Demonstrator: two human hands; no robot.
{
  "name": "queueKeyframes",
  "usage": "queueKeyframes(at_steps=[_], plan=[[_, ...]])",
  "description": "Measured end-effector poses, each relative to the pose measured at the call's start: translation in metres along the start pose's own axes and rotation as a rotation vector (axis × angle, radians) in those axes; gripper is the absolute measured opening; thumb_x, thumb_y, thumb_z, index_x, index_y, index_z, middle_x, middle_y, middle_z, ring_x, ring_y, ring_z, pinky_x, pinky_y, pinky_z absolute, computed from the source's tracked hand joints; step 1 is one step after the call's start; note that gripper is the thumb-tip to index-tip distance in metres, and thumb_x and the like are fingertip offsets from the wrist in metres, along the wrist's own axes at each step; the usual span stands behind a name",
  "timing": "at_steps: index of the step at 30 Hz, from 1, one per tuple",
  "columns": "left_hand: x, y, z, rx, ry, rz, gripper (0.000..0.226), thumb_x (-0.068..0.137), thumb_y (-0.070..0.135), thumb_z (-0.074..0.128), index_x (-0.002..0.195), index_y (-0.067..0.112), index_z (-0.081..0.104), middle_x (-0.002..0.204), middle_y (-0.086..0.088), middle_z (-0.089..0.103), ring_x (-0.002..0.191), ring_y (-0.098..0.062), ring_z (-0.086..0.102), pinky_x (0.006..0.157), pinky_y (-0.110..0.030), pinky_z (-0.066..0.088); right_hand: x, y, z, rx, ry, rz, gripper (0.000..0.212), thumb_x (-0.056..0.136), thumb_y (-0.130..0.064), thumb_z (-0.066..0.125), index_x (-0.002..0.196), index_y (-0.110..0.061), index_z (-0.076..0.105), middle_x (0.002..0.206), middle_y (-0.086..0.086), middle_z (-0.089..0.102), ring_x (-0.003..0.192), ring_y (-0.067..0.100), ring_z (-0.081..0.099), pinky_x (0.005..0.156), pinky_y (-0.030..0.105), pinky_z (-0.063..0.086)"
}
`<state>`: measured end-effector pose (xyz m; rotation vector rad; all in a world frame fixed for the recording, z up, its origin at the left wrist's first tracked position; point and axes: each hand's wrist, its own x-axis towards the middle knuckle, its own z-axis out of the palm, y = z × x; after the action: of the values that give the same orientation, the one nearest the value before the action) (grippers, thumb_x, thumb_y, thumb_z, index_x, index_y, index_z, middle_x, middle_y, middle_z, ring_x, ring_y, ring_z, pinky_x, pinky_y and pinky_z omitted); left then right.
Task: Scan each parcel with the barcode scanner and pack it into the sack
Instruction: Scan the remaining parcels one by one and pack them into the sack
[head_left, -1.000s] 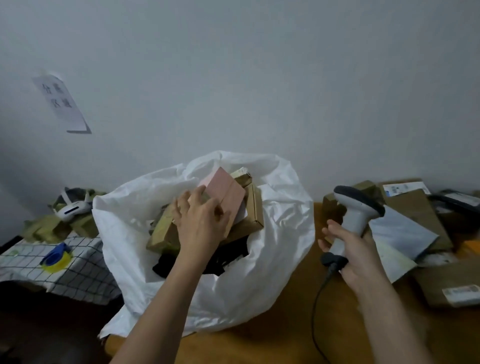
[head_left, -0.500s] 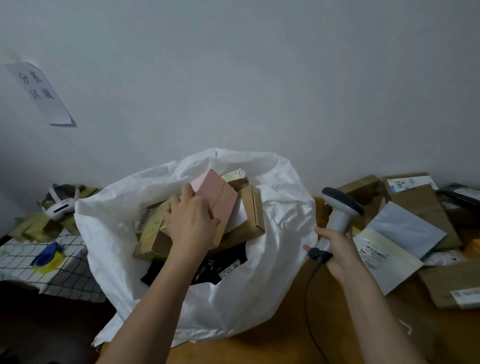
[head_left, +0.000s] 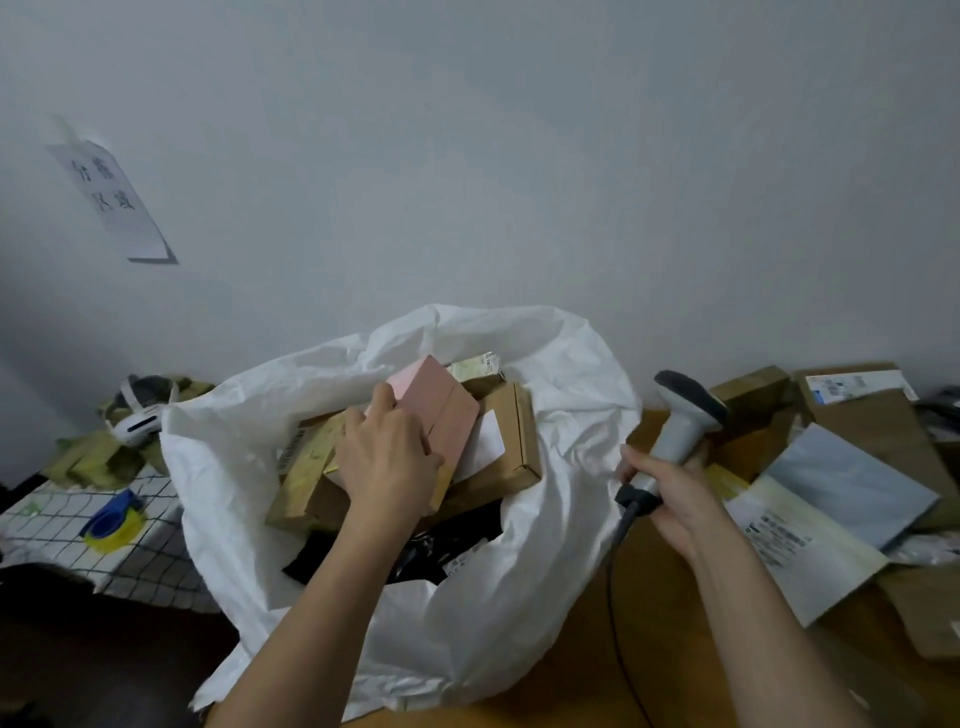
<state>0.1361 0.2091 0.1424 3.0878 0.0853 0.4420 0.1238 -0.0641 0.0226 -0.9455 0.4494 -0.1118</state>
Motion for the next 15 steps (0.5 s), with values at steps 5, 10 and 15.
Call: queueKeyframes(at_steps=[5, 10, 15], plan=[[0.002, 0.006, 0.001, 0.029, -0.007, 0.002, 0.028, 0.076, 0.043, 0.080, 0.085, 0.018, 0.073, 0.102, 0.004, 0.041, 0.090, -0.024, 0.043, 0.077, -0.034, 0.044, -0.021, -0.022, 0.009, -0.129, -0.001, -0.159, 0.100, 0.065, -0.002, 0.084, 0.136, -0.045, 0.029, 0.116, 0.002, 0.056, 0.099, 0.022, 0.063, 0.055, 0.026, 0.057], [-0.001, 0.010, 0.005, 0.089, -0.007, 0.010, 0.025, 0.079, 0.041, 0.077, 0.090, 0.018, 0.073, 0.107, 0.002, 0.044, 0.090, -0.026, 0.045, 0.073, -0.032, 0.040, -0.042, -0.046, 0.021, -0.331, -0.004, -0.367, 0.091, 0.064, -0.003, 0.088, 0.125, -0.038, 0.031, 0.109, -0.002, 0.056, 0.088, 0.012, 0.063, 0.054, 0.020, 0.054], [-0.005, 0.012, 0.006, 0.070, -0.019, 0.021, 0.022, 0.079, 0.036, 0.077, 0.092, 0.018, 0.073, 0.111, 0.002, 0.046, 0.093, -0.026, 0.045, 0.076, -0.034, 0.046, -0.063, -0.079, 0.038, -0.375, 0.012, -0.647, 0.092, 0.070, -0.010, 0.086, 0.134, -0.046, 0.031, 0.123, -0.010, 0.056, 0.098, 0.004, 0.064, 0.074, 0.028, 0.060]])
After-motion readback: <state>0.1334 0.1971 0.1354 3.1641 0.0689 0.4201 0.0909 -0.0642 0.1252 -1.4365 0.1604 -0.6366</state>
